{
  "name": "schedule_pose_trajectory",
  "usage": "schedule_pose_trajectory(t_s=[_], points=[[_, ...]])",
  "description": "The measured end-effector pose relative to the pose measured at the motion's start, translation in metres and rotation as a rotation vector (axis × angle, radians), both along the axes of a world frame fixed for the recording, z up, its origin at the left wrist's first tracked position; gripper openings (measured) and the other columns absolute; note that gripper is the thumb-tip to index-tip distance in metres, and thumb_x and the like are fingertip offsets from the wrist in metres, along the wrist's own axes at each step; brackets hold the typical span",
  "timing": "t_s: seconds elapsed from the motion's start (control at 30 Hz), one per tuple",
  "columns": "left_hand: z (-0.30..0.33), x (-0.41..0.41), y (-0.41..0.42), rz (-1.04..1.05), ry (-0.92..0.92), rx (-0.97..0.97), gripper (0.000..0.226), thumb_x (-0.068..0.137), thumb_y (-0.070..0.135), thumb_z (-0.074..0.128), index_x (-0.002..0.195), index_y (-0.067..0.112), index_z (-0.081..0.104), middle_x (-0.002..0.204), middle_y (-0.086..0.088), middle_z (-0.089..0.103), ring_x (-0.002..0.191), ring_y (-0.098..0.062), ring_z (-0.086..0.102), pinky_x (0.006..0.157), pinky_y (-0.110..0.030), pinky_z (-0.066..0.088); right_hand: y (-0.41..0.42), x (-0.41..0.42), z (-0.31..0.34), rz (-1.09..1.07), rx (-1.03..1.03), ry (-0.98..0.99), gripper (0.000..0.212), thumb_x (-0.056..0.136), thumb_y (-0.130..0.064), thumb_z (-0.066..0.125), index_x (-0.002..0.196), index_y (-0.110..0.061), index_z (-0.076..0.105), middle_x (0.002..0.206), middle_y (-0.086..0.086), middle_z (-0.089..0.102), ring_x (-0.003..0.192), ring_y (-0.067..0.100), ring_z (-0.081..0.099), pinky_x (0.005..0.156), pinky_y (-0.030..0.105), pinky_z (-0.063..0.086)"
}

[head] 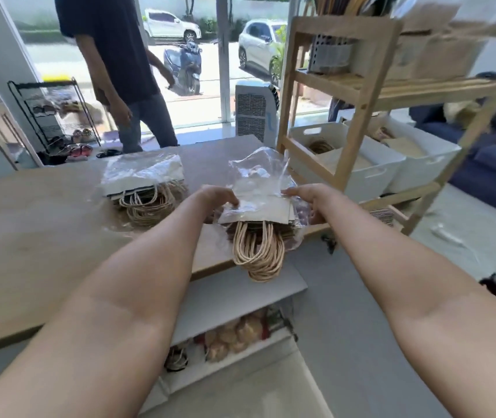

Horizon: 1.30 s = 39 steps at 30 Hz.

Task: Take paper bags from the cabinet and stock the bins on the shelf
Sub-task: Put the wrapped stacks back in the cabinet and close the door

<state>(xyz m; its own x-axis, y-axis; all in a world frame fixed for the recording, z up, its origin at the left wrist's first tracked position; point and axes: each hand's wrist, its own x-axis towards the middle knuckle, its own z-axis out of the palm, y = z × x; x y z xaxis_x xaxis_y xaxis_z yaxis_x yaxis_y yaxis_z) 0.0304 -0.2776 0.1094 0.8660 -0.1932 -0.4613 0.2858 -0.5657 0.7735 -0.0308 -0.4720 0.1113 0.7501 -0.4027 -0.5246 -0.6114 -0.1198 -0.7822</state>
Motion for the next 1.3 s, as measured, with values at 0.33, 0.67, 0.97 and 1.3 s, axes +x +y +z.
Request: schedule_pose_trajectory(t_s=[0.33,0.67,0.97,1.3], points=[[-0.003,-0.092,-0.047,-0.29,0.305,0.129,0.027,0.079,0.024,0.068,0.091,0.004,0.053,0.084,-0.003,0.055,0.072,-0.014,0.058,0.073,-0.023,0.056,-0.045,-0.152,-0.008,-0.083,0.036,0.258,0.036,0.088,-0.035,0.066,0.072,-0.005,0.055,0.069,0.008,0.065,0.056,0.02,0.063,0.057,0.029,0.055],[-0.075,-0.151,-0.056,-0.352,0.45,0.299,0.025,0.083,0.025,0.067,0.083,0.003,0.054,0.05,-0.007,0.059,0.034,-0.013,0.059,0.041,-0.022,0.054,-0.057,-0.207,-0.094,-0.054,0.114,0.418,0.036,0.087,-0.037,0.068,0.073,-0.006,0.056,0.054,0.008,0.066,0.036,0.016,0.062,0.038,0.022,0.052],[-0.202,-0.179,-0.049,-0.192,0.607,0.288,0.022,0.088,0.021,0.062,0.077,0.011,0.045,0.064,-0.002,0.041,0.035,-0.012,0.05,0.034,-0.015,0.045,-0.061,-0.183,-0.242,0.072,0.227,0.632,0.046,0.077,-0.059,0.065,0.067,-0.017,0.054,0.067,0.003,0.066,0.06,0.016,0.061,0.061,0.024,0.054],[-0.305,-0.143,-0.051,0.165,0.432,0.022,0.019,0.086,0.018,0.065,0.1,0.008,0.056,0.08,-0.005,0.061,0.067,-0.016,0.06,0.062,-0.027,0.055,-0.059,-0.125,-0.334,-0.173,0.167,0.246,0.057,0.076,-0.072,0.055,0.095,-0.019,0.065,0.112,0.009,0.069,0.097,0.031,0.068,0.089,0.048,0.055]])
